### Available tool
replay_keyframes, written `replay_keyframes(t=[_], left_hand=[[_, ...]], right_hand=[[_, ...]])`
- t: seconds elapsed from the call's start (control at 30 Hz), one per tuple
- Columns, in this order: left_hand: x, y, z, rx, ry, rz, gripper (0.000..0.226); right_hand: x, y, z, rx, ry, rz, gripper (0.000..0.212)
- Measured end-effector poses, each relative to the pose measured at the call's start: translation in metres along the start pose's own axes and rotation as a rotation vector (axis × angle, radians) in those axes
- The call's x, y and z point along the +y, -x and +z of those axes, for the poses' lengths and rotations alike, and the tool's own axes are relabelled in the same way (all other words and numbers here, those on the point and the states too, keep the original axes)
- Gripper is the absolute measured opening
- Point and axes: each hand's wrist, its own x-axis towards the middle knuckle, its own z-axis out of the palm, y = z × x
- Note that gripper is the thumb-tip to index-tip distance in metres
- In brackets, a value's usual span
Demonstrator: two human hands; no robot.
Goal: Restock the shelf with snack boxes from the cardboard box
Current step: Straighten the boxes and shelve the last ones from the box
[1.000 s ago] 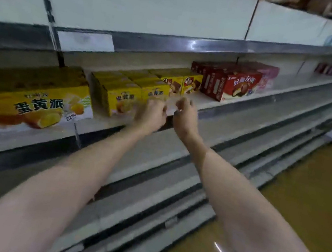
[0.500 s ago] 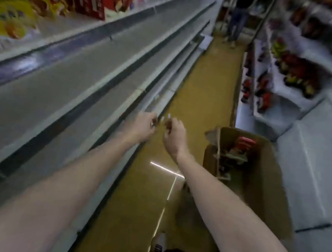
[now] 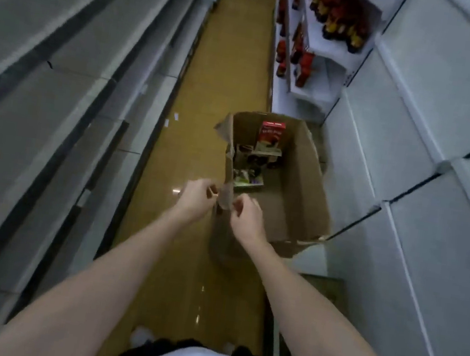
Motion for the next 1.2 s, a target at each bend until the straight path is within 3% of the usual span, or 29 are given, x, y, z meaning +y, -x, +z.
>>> replay_keyframes(t=[0.27, 0.4, 0.57, 0.97, 1.2], left_hand=[[0.031, -0.014, 0.055, -0.036, 0.028, -0.033, 0.017], [0.039, -0.028, 0.052, -0.052, -0.007, 0.008, 0.017], [0.046, -0.082, 0.05, -0.045, -0.008, 0.066, 0.017], [0.014, -0.26, 0.021, -0.346, -0.088, 0.229, 0.024], [0.023, -0.34, 0.065, -0.579, -0.218, 0.232, 0.034]], right_hand=[[0.082, -0.009, -0.049, 0.046, -0.114, 0.155, 0.015], [0.091, -0.03, -0.057, 0.103, -0.256, 0.299, 0.017], [0.082, -0.07, -0.048, 0.118, -0.31, 0.347, 0.019], [0.019, -0.209, 0.02, 0.22, -0.352, 0.611, 0.018], [0.029, -0.255, 0.039, 0.302, -0.396, 0.811, 0.023]])
